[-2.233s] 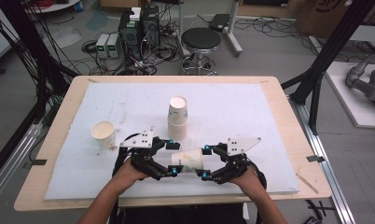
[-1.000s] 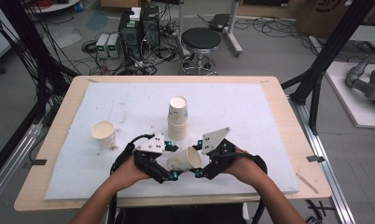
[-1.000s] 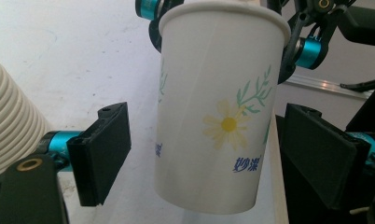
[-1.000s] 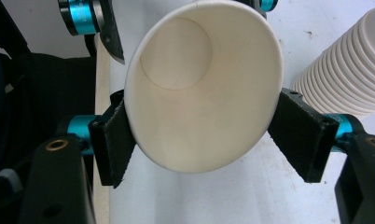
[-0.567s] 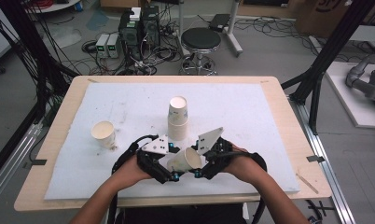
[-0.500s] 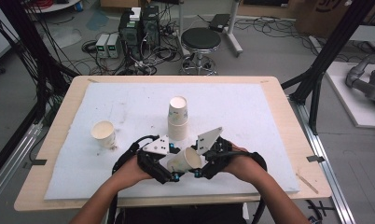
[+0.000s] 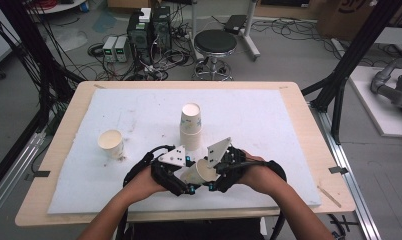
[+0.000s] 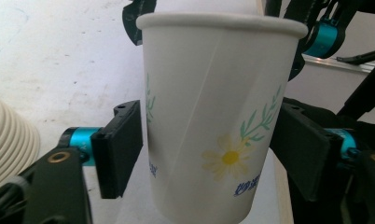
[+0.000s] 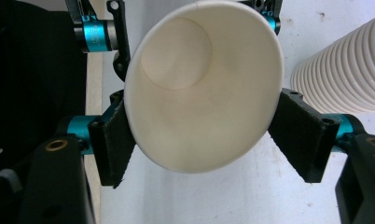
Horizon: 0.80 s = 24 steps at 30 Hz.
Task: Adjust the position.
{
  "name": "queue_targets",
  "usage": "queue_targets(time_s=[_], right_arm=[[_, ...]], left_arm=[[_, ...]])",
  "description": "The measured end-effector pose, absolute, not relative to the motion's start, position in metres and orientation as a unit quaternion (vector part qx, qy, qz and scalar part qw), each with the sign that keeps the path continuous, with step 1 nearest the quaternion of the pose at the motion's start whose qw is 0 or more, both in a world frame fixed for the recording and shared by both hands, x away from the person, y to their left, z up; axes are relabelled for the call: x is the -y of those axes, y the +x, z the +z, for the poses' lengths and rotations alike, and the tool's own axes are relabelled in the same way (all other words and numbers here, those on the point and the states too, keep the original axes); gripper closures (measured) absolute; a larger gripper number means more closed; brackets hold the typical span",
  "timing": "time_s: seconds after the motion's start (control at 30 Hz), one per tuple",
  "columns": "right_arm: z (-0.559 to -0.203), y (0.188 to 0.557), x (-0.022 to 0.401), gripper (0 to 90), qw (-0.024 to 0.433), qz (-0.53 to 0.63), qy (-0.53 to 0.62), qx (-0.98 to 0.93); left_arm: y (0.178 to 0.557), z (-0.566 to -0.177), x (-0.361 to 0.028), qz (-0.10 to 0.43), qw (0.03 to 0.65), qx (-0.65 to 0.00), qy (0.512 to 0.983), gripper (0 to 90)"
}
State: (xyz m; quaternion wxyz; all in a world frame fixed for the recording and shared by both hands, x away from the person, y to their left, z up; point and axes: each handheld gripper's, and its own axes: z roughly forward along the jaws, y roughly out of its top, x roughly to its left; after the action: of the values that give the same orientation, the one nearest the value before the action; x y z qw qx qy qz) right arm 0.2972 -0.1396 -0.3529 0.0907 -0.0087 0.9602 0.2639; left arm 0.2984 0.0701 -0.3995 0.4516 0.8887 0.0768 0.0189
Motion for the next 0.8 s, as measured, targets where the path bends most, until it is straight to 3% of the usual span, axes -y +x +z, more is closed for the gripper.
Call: queue_targets(time_s=[0.43,0.67,0.8], right_arm=[[-0.354,0.299,0.138,24.8,0.081,0.266,-0.006,-0.961],[-0.348,0.304,0.15,21.0,0.046,0.334,0.043,-0.94],[-0.344,0.303,0.163,20.6,0.049,0.374,0.065,-0.924]], left_arm=[[0.299,-0.404,-0.071,0.001,0.464,-0.08,0.882,32.4],[0.3,-0.412,-0.076,-0.006,0.484,-0.104,0.869,31.0],[0.301,-0.417,-0.083,0.0,0.501,-0.121,0.857,30.7]])
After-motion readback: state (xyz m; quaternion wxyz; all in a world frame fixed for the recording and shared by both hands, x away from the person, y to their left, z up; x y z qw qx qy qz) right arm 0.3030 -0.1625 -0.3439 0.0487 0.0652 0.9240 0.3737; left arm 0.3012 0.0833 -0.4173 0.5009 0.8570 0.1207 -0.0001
